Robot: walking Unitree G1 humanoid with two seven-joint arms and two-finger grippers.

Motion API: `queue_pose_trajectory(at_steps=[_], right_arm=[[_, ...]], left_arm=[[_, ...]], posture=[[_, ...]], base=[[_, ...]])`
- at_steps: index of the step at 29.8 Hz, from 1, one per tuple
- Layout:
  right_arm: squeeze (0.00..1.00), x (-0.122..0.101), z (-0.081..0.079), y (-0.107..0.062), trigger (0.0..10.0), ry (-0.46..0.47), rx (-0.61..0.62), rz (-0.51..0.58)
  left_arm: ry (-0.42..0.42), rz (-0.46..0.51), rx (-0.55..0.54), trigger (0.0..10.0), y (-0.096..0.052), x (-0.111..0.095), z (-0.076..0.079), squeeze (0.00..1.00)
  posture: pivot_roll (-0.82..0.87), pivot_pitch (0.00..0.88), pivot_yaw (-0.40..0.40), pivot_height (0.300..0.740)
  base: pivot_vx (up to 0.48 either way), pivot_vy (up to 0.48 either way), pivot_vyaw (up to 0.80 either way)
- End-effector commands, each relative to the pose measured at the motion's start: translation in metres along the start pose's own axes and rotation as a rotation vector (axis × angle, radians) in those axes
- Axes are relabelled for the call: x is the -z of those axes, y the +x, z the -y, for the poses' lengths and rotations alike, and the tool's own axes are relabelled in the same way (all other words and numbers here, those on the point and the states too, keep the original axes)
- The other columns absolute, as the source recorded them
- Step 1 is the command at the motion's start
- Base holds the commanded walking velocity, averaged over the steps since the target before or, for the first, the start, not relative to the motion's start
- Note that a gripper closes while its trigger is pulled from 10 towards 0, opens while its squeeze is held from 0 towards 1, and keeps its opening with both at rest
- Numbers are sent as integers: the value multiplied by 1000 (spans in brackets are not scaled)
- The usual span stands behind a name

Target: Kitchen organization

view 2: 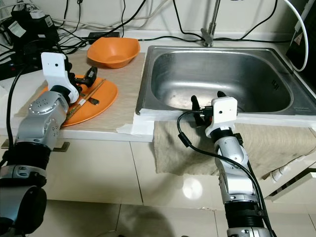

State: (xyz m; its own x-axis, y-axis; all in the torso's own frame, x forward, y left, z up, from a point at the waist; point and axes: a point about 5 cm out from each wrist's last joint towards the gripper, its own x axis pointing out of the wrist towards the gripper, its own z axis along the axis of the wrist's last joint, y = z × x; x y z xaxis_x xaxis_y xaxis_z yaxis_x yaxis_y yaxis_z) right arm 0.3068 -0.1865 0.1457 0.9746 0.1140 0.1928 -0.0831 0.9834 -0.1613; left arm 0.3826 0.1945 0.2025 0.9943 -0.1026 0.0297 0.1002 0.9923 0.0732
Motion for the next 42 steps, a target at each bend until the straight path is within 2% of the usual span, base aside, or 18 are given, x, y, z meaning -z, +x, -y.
queue_pose_trajectory(at_steps=[1,8,11,17,22,31,42], right_arm=[[0,-6,1,-1,10000,-12,-6,23],[0,-5,0,-1,10000,-8,-9,20],[0,-4,-1,-1,10000,-7,-10,18],[0,-4,-1,-1,10000,-6,-10,14],[0,-3,-1,-1,10000,-8,-9,10],[0,-2,-1,-1,10000,-8,-10,4],[0,-2,-1,0,10000,-9,-12,1]], left_arm=[[51,7,12,10000,2,-14,-3,0],[115,-25,46,10000,5,-34,-9,0],[117,-48,71,10000,6,-37,-8,0],[6,-195,129,10000,6,-16,3,0],[-2,-251,148,10000,4,-10,5,0],[-53,-374,137,10000,1,-1,-2,0],[-68,-393,116,10000,1,1,-5,0]], posture=[[-24,0,66,740],[-18,0,68,740],[-17,0,69,740],[-22,0,72,740],[-25,0,72,740],[-20,0,69,740],[-21,0,70,740]], base=[[0,0,0],[0,0,0],[0,0,0],[0,0,0],[0,0,0],[0,0,0],[0,0,0]])
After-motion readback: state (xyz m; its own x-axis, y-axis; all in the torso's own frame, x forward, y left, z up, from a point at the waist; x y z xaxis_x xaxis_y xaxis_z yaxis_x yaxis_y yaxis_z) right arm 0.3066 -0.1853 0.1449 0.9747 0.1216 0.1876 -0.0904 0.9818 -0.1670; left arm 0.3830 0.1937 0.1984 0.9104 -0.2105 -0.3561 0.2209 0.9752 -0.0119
